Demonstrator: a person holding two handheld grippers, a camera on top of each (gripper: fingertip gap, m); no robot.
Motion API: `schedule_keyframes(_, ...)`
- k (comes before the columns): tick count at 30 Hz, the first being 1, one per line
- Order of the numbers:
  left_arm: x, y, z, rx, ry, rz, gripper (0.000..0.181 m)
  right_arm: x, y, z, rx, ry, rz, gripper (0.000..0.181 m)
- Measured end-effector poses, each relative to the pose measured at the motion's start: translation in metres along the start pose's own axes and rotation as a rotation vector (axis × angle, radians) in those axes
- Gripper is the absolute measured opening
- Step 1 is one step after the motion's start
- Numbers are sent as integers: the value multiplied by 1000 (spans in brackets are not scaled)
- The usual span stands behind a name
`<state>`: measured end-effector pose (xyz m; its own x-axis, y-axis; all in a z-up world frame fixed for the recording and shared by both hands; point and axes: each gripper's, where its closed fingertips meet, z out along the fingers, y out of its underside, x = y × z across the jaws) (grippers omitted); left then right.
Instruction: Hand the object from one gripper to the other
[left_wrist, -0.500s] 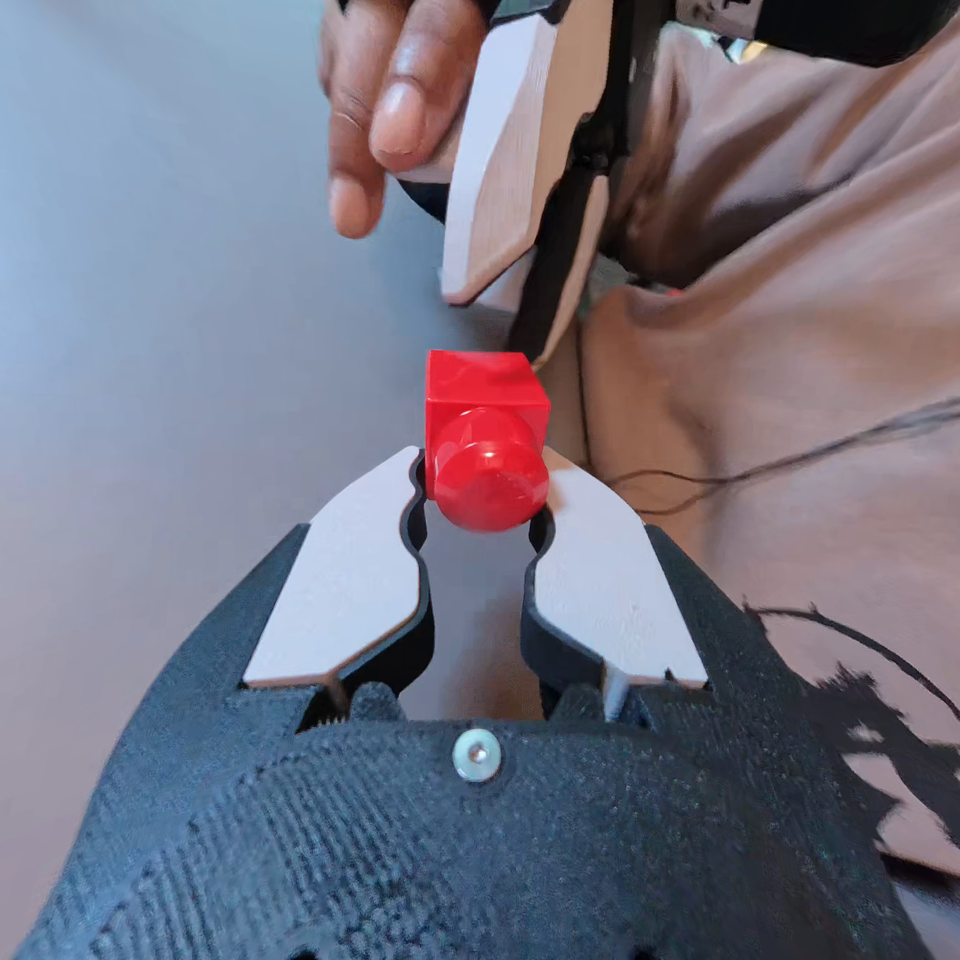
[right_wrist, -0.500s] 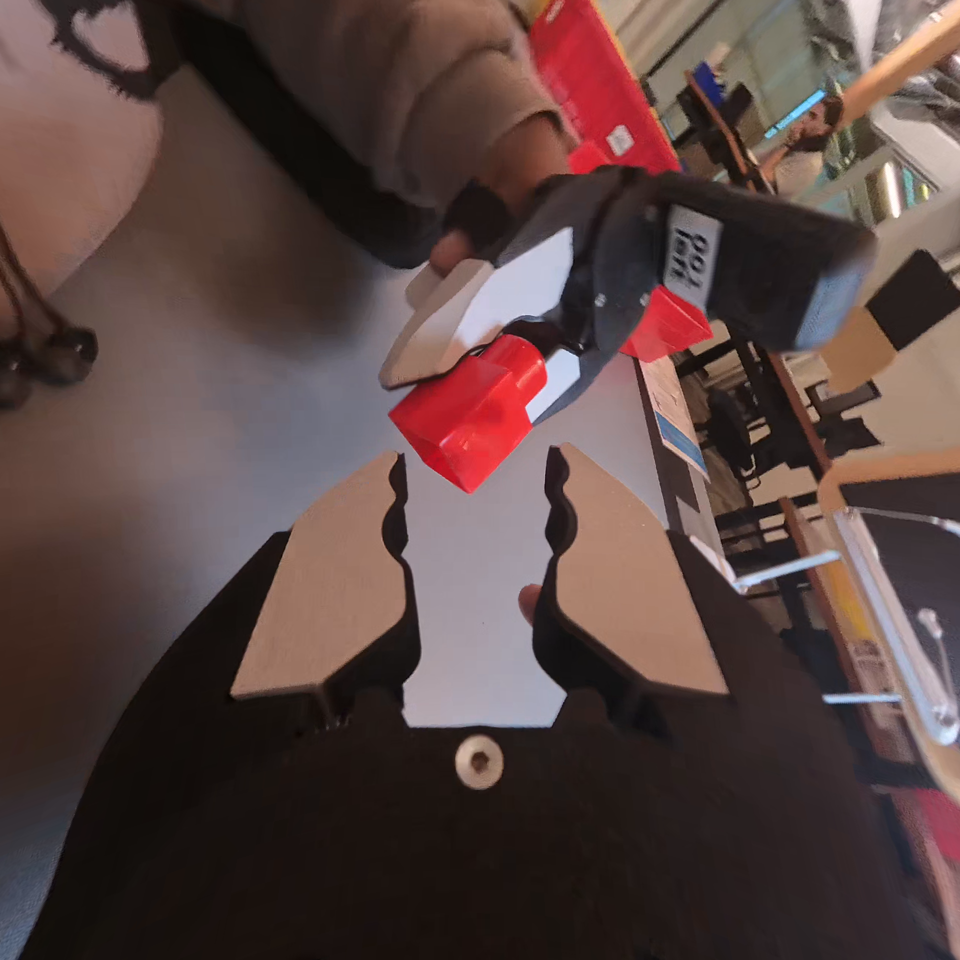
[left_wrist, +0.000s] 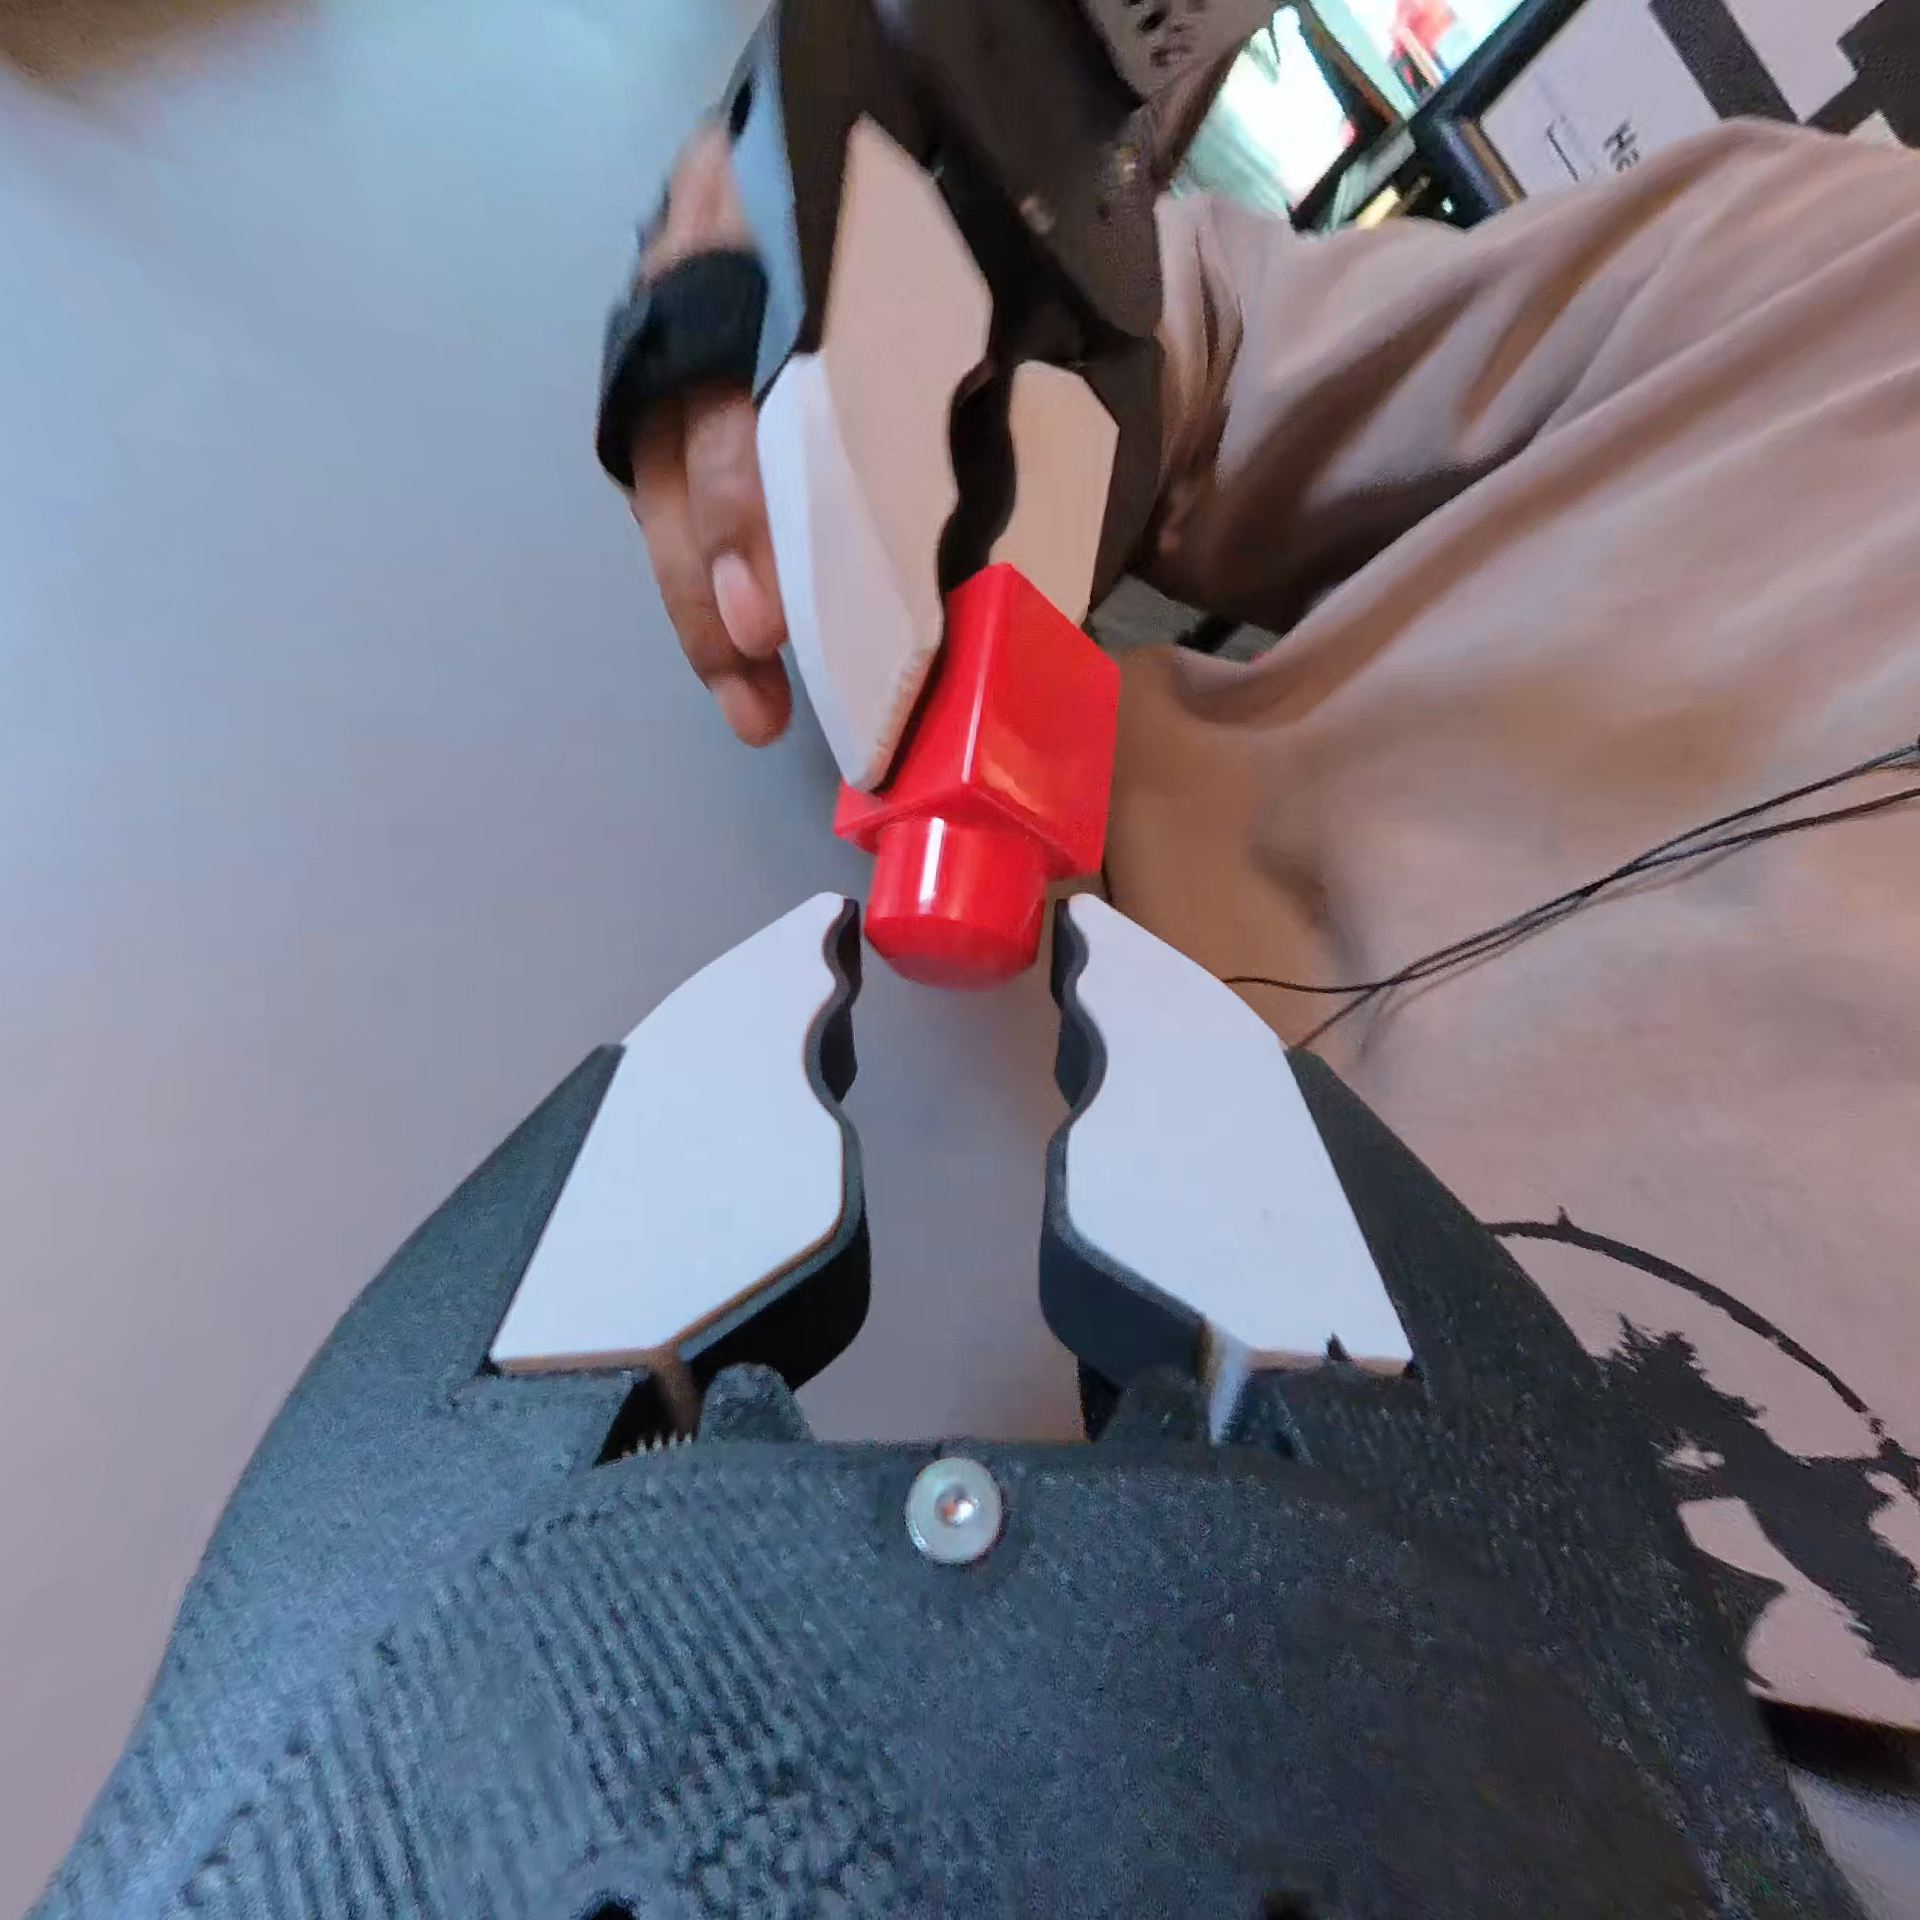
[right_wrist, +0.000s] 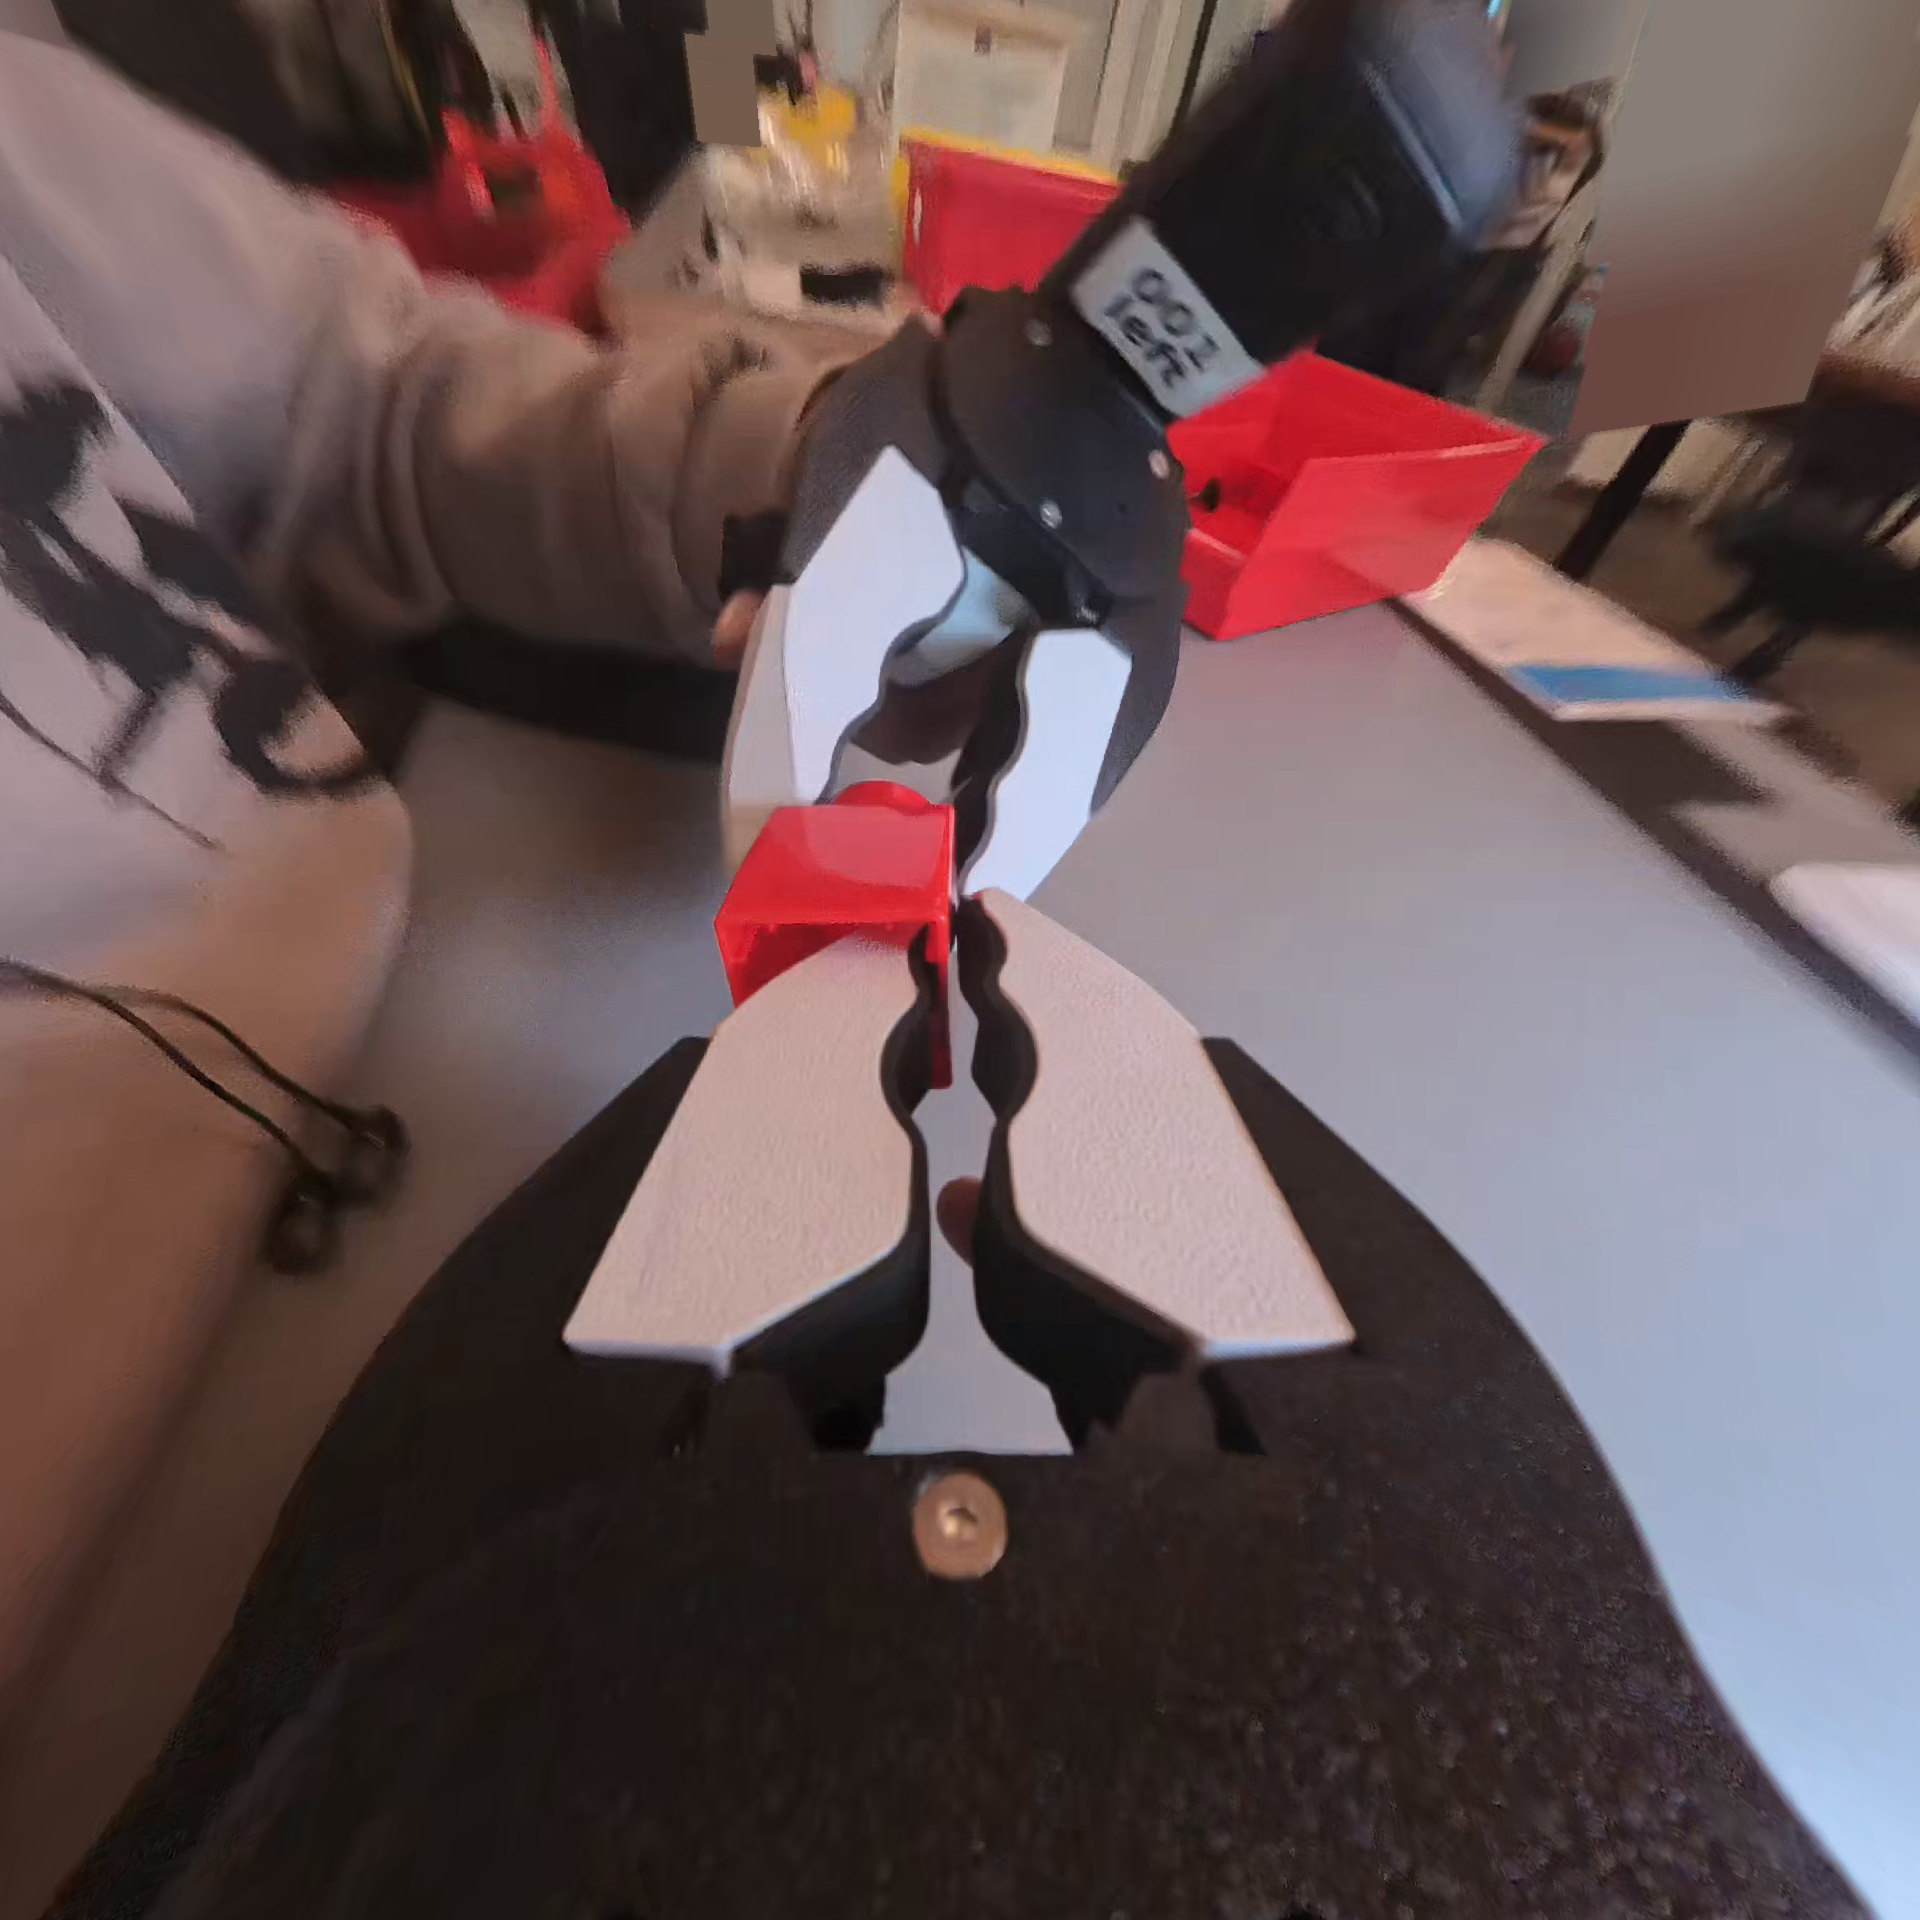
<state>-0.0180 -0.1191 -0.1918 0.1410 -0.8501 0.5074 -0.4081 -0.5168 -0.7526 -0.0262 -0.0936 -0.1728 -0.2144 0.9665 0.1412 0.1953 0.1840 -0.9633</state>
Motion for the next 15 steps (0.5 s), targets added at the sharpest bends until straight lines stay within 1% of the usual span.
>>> schedule_keyframes(1,-2,-8,-6,40,-37,36,33,6,-2,-2,29,-9,118,2)
schedule_keyframes(2,-5,-14,-12,71,-83,62,32,12,-3,-3,46,-1,207,1)
schedule_keyframes(5,-17,-22,-24,101,-220,129,28,23,0,-2,40,21,384,1)
schedule_keyframes(7,-23,-32,-32,141,-327,238,32,32,5,-3,35,53,504,1)
schedule_keyframes(9,-26,-40,-37,148,-461,383,34,42,9,-6,48,88,630,1)
schedule_keyframes(12,-32,-44,-35,72,-680,640,45,51,23,-8,17,124,778,1)
schedule_keyframes(15,-42,-43,-26,-31,-869,820,49,48,34,-3,-48,140,811,1)
